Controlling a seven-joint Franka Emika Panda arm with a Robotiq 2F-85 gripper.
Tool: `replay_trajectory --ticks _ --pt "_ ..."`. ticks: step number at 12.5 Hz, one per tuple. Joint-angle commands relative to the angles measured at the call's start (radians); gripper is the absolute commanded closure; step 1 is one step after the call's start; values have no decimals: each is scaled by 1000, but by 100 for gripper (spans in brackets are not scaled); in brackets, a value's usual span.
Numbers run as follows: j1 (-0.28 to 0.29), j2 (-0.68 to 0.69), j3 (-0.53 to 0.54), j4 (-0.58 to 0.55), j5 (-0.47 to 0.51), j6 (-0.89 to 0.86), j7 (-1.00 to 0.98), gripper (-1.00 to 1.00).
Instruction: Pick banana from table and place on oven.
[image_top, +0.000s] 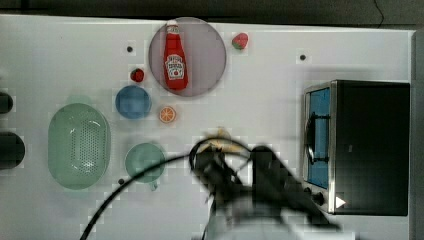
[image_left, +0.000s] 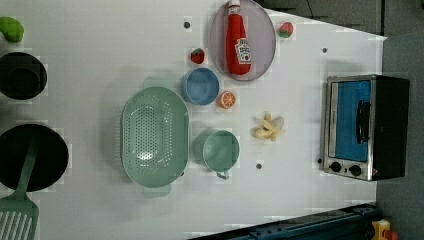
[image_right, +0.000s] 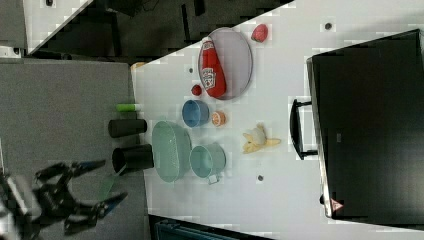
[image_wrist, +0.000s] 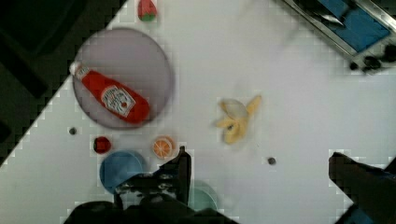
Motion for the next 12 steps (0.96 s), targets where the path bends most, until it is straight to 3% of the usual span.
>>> replay_trajectory --ticks 1,12 --pt "-22 210 10 -107 6 40 16 -100" --pt "-22 618 8 -289 7 660 16 -100"
